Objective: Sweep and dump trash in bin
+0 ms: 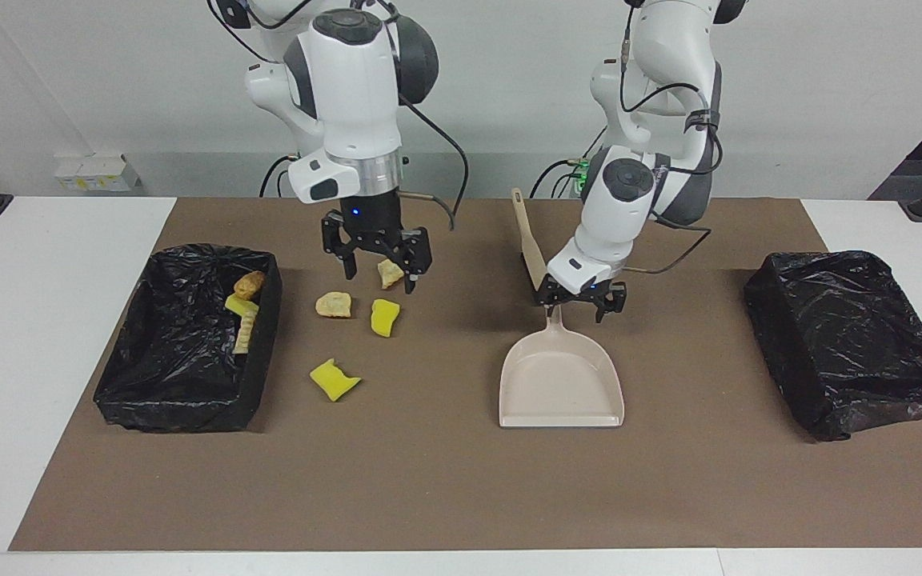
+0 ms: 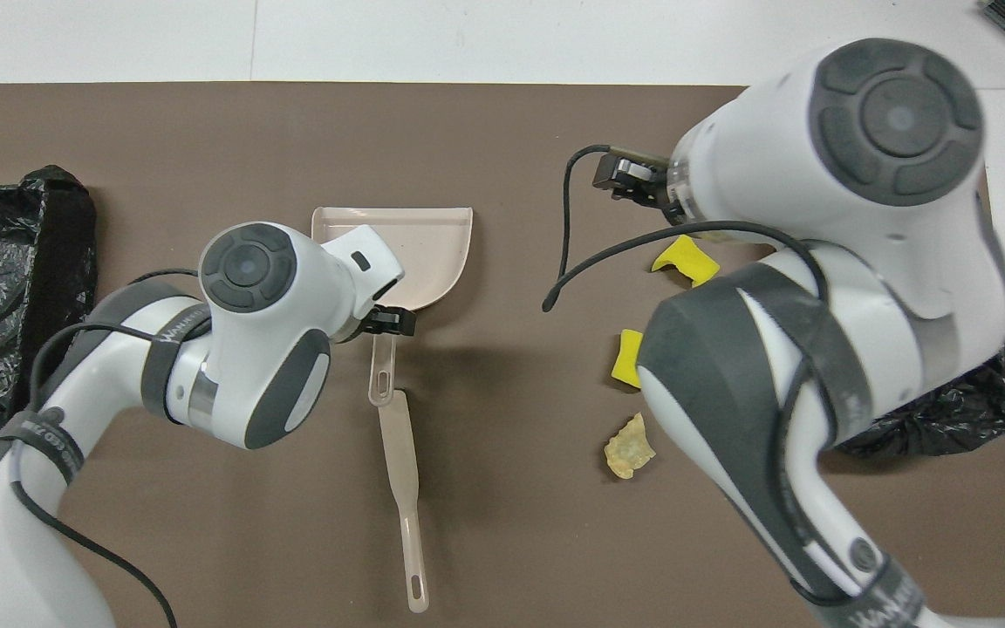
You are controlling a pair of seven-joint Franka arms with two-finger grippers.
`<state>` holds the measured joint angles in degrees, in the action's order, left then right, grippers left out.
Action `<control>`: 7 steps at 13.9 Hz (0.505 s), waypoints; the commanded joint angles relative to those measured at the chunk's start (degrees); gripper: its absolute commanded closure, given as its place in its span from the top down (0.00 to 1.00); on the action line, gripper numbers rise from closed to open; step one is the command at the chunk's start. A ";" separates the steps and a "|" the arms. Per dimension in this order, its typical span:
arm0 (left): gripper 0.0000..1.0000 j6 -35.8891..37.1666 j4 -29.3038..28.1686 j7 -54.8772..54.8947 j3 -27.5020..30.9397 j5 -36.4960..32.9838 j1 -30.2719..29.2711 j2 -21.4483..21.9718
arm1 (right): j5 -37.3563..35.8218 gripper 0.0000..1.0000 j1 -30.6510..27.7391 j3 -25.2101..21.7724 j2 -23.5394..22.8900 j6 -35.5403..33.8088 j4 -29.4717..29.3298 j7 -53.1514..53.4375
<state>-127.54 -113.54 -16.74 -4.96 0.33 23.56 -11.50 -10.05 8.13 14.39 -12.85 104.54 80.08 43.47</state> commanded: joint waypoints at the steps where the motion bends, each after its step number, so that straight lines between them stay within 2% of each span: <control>1: 1.00 -4.28 -7.12 -2.59 1.19 0.20 3.33 4.20 | 1.78 1.00 -4.60 0.64 5.63 -4.85 2.71 -7.58; 4: 1.00 -4.91 -8.28 -3.83 1.10 0.20 3.34 4.82 | 4.42 1.00 -7.42 0.55 8.54 -10.92 2.71 -13.40; 5: 0.93 -4.91 -8.80 -4.27 1.10 0.20 3.34 5.00 | 4.86 1.00 -8.13 0.55 8.89 -11.90 2.71 -14.89; 7: 0.90 -5.09 -9.86 -4.80 1.01 0.20 3.34 5.61 | 7.32 1.00 -9.97 0.46 9.16 -13.31 2.71 -19.37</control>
<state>-131.01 -120.09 -20.44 -4.49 0.33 26.28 -8.40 -5.36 0.42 14.40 -4.88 91.78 80.74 28.29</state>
